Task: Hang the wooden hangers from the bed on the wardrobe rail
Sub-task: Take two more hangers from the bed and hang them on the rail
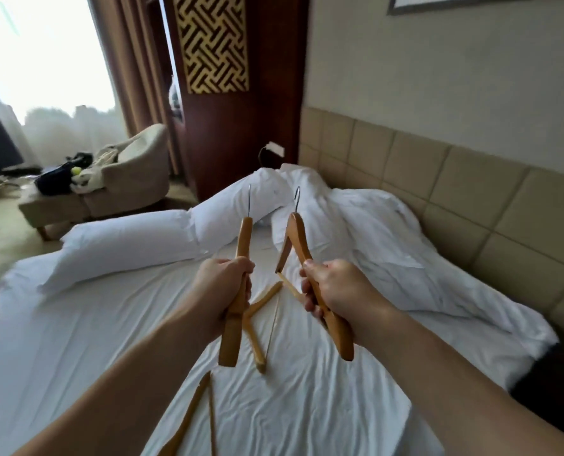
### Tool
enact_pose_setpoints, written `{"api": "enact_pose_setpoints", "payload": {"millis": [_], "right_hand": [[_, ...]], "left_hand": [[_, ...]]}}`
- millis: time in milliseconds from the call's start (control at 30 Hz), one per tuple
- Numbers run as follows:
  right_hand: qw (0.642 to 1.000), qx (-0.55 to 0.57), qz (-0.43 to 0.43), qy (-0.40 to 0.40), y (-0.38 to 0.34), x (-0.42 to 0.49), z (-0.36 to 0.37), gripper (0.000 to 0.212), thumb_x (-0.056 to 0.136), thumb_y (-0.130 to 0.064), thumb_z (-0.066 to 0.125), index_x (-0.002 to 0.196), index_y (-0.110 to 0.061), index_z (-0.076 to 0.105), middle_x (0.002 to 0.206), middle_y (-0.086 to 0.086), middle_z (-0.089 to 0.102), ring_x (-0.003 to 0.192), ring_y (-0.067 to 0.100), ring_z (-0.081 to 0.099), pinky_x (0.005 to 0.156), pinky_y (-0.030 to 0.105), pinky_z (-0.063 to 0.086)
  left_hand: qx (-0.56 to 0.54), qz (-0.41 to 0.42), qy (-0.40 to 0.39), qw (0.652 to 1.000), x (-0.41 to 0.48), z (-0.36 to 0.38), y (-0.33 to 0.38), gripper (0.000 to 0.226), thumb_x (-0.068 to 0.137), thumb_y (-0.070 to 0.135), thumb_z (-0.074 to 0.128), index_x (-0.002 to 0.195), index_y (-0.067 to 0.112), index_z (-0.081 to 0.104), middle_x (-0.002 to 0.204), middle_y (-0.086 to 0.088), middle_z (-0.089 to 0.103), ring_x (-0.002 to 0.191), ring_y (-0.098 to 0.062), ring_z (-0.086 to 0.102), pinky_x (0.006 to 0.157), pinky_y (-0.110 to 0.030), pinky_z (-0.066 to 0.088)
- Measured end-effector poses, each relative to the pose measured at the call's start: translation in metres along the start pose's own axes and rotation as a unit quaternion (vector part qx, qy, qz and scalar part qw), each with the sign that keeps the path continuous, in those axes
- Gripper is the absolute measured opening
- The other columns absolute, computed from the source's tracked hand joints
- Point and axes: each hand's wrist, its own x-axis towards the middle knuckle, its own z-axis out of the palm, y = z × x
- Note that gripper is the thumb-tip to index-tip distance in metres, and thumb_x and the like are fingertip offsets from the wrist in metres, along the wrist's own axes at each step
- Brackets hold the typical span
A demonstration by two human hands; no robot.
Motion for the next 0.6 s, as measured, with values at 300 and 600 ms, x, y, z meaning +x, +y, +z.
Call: {"api": "enact_pose_setpoints", "payload": {"millis": [300,600], "right_hand": [[0.977,0.011,-0.06,0.203,-0.026,-0.193,-0.055,0.028,0.107,-0.022,0.053,0.098,0.0,0.067,0.064,0.007,0.059,0.046,0.016,0.056,0.043,0.028,0.041],[0.927,0.022,-0.037,0.374,-0.015,-0.403,-0.139,0.043,0.106,-0.029,0.056,0.108,0.012,0.068,0.066,0.014,0.065,0.049,0.02,0.057,0.048,0.031,0.045]], "left_hand": [[0.023,0.031,-0.191,0.981,-0.133,0.045,0.033,0.009,0.095,0.007,0.065,0.087,0.003,0.066,0.057,-0.006,0.056,0.044,-0.016,0.049,0.039,-0.025,0.04],[0.096,0.078,-0.386,0.914,-0.282,0.136,0.042,0.013,0.092,0.009,0.067,0.081,0.003,0.066,0.056,-0.007,0.057,0.043,-0.018,0.049,0.04,-0.027,0.039]]}}
